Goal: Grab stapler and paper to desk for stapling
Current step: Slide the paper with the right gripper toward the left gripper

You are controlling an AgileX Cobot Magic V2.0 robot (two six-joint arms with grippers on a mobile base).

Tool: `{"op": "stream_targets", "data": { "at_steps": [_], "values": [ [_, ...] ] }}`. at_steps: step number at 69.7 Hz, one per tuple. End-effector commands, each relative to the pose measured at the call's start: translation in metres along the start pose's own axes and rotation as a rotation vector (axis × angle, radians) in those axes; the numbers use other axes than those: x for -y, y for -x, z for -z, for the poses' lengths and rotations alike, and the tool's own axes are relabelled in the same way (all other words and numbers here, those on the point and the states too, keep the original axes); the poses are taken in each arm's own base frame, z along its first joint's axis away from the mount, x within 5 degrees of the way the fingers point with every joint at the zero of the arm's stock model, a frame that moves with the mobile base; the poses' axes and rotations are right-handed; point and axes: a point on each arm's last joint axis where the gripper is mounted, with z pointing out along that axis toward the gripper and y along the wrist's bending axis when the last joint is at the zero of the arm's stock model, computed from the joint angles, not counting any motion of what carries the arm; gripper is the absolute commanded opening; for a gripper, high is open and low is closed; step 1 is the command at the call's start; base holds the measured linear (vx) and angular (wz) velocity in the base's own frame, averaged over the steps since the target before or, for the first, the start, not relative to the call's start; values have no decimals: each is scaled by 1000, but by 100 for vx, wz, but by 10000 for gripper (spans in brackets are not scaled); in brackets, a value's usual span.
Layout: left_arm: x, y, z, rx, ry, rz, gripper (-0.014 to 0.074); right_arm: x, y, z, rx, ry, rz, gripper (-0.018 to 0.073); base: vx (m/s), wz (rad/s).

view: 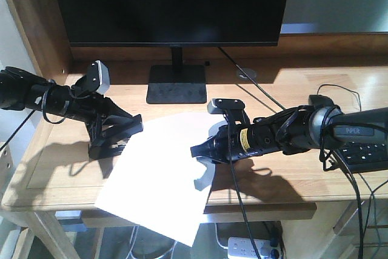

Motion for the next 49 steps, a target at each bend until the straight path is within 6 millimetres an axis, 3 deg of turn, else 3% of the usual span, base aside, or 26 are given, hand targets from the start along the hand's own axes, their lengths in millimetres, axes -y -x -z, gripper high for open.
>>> {"op": "stream_targets", "data": {
  "at_steps": [1, 49],
  "values": [
    [-3, 35, 20, 81, 45, -37, -7, -7, 16, 16, 45, -8, 47, -2, 0, 0],
    [-3, 35, 20, 81, 45, -37, -7, -2, 24, 23, 105, -102, -39, -2, 0, 0]
  ]
}}
